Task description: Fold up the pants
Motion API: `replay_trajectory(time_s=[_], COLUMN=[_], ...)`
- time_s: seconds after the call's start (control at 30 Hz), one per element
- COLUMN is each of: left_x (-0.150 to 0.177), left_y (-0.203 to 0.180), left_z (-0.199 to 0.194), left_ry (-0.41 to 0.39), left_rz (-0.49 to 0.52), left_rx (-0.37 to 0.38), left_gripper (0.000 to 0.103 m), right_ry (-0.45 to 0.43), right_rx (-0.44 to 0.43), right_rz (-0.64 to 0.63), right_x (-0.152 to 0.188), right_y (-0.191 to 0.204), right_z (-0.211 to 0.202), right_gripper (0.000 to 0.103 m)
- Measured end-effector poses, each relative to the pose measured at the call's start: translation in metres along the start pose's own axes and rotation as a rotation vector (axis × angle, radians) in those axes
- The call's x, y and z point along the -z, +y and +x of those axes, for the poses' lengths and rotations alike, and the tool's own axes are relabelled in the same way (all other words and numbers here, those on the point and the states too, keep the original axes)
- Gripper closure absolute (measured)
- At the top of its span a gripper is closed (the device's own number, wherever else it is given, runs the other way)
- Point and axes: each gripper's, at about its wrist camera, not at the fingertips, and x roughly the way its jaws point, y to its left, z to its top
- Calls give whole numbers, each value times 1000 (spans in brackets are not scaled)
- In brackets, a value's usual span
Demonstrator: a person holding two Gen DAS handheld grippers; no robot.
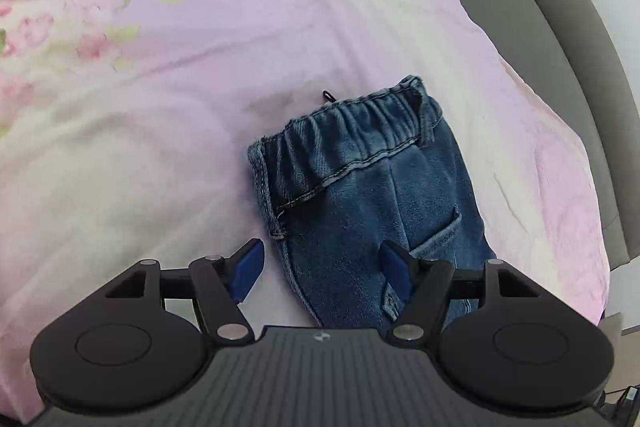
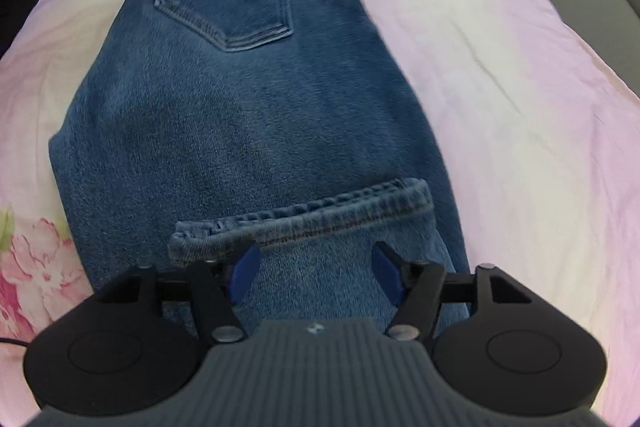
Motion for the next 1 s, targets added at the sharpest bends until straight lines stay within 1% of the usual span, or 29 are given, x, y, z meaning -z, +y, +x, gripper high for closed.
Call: replay_trajectory(time_s=[0.07, 0.1, 0.17, 0.23, 0.3, 0.43, 0.5, 0.6, 0.67, 0.73, 0.77, 0.87, 1.0], left_x=[0, -1, -1, -1, -1, 3, 3, 1, 1, 1, 1, 3, 15], left_y=[3, 4, 4, 4, 3, 2, 1, -9, -21, -37, -45, -77, -127], left_z=[7, 10, 16, 23, 29, 25, 19, 5, -8, -21, -28, -44, -69], left_ry=[-5, -11, -26, -35, -48, -64, -74, -96, -124, -149, -159, -185, -230], left_rz=[-17, -24, -27, -23, -17, -2, -4, 13, 52, 90, 106, 151, 265], left_rx=[21, 33, 49, 54, 58, 63, 74, 97, 121, 150, 169, 205, 259], left_gripper=[25, 25, 25, 25, 26, 38, 42, 45, 46, 49, 49, 51, 54], right_ry=[20, 26, 35, 39, 39, 47, 47, 48, 38, 30, 32, 23, -13], right_rx=[-19, -39, -70, -87, -99, -137, -147, -122, -97, -63, -41, -25, 29], right_rz=[-24, -17, 14, 35, 42, 82, 90, 74, 65, 88, 118, 266, 430], right_x=[-3, -3, -2, 2, 5, 6, 9, 8, 4, 7, 9, 25, 58], right_y=[-4, -8, -17, -23, -25, -36, -40, -37, -30, -25, -25, -29, -31], right_z=[10, 13, 19, 24, 30, 41, 42, 37, 29, 21, 15, -8, -45], right_gripper=[37, 36, 31, 26, 25, 20, 20, 21, 26, 28, 28, 28, 28])
